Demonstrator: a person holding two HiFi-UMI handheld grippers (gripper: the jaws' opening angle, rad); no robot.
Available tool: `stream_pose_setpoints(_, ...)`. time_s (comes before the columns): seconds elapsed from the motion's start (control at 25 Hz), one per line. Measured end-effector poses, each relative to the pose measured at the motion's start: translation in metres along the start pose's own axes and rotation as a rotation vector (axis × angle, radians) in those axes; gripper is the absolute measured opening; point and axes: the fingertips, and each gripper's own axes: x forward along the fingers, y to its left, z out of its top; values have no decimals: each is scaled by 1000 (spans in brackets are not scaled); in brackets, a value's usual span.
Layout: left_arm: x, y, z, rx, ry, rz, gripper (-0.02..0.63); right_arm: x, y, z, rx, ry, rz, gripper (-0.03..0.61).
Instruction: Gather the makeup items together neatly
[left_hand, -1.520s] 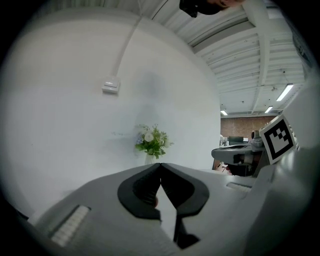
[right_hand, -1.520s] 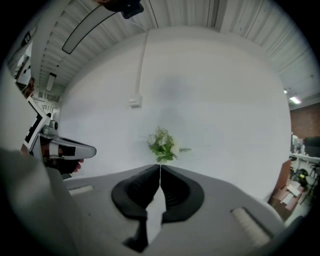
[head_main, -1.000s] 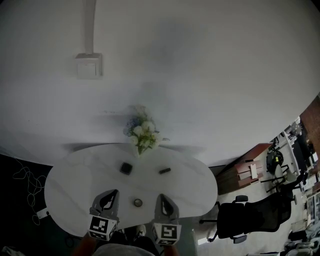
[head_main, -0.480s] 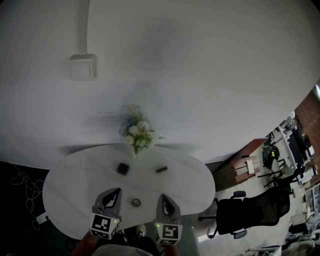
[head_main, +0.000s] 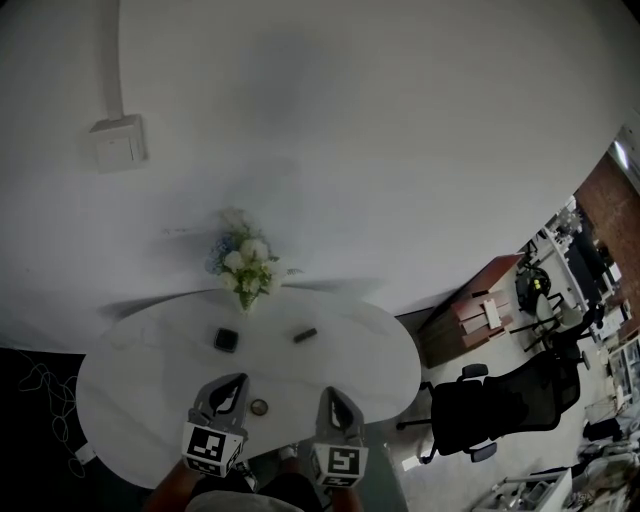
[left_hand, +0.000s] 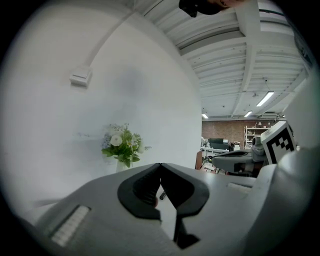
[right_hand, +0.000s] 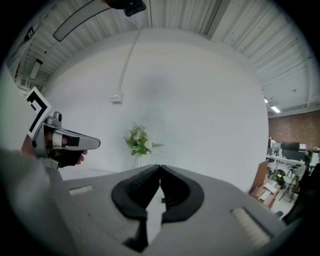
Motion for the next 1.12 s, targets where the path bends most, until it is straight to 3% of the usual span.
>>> stream_pose_setpoints(0.28,49,2,-8,-13,43,52,9,49,-27,-17,2,50,88,6)
stream_pose_setpoints(0.32,56,3,-11,-18,54,63,10,58,-30,-21,5,59,110,38)
stream_pose_setpoints(0.36,63,3,-14,-23,63,72,10,66,-32,-26,9,71,129,113)
stream_pose_setpoints(0.48,80,4,-22,-34,83,96,10,91,-39,-41,25,110,175,204)
stream_pose_setpoints(0.76,108,15,-53,-66,151,162,10,138,-39,-77,49,191,278,308)
stream_pose_setpoints(1.12,133,33,-103,-124,241,224,9,190,-39,-140,18,322,343,313)
